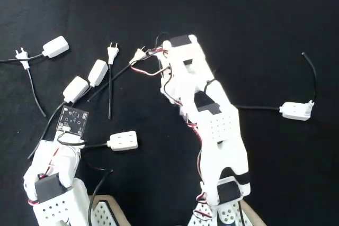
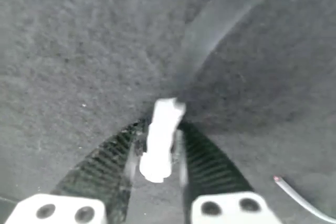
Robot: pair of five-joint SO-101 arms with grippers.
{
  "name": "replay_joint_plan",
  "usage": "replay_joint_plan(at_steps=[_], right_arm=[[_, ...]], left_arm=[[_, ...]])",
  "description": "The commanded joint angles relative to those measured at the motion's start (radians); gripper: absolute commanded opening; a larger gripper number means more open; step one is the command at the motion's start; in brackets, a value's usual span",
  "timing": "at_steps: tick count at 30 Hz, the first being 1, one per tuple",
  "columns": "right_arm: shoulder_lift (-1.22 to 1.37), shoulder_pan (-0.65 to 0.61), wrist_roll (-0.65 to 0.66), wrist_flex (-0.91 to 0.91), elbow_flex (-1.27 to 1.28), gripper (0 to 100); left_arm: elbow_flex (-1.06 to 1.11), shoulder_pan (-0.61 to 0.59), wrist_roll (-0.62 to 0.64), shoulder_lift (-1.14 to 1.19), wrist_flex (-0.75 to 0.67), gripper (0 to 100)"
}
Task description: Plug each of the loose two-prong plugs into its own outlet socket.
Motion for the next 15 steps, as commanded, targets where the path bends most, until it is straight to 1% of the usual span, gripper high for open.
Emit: replay_joint_plan(at_steps=[1,4,9,12,15], right_arm=[[-0.005,-0.012,0.002,0.034,-0.033,2.9],[-0.005,-0.012,0.002,0.034,-0.033,1.0],[-0.012,-0.012,0.002,0.034,-0.041,1.1],[-0.016,-0.011,-0.005,0.035,-0.084,1.1],[-0.074,-0.017,-0.008,0.035,-0.131,1.1]], left_arm=[[0.004,0.007,-0.011,0.0,0.015,13],[0.004,0.007,-0.012,0.0,0.015,13],[0.004,0.007,-0.012,0.0,0.015,13],[0.004,0.008,-0.012,0.0,0.015,13],[0.004,0.008,-0.012,0.0,0.015,13]])
